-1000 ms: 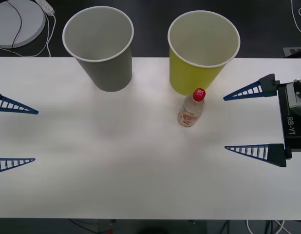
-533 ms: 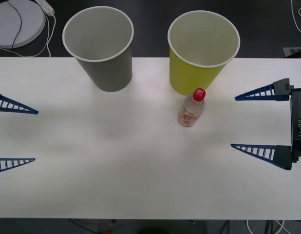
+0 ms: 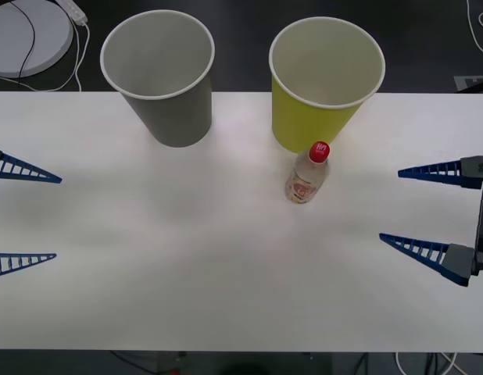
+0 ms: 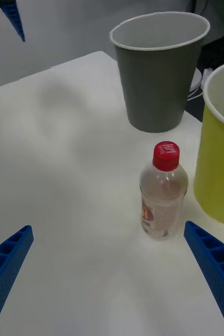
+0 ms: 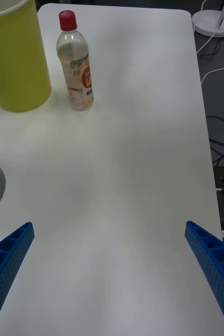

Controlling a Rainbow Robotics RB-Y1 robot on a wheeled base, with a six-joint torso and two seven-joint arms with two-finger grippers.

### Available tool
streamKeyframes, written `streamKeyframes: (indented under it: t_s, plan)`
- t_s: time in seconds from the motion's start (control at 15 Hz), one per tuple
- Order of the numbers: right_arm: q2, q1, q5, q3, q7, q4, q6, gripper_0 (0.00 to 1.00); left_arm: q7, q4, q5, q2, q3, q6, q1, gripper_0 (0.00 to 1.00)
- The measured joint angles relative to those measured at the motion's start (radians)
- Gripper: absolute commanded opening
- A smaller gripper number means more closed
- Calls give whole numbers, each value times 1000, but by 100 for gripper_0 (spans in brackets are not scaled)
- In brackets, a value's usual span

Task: Put the can into the green bin and the plastic bottle into the gray bin

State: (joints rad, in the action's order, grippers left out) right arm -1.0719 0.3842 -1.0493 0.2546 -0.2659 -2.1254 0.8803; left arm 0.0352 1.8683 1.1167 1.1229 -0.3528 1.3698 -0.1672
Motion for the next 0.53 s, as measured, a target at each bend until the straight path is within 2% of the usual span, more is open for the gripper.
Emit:
streamKeyframes:
  t_s: [0.53]
  plan:
    - [109, 33, -16, 0, 47, 56, -5, 100, 0, 0, 0, 0, 0, 0, 0, 100]
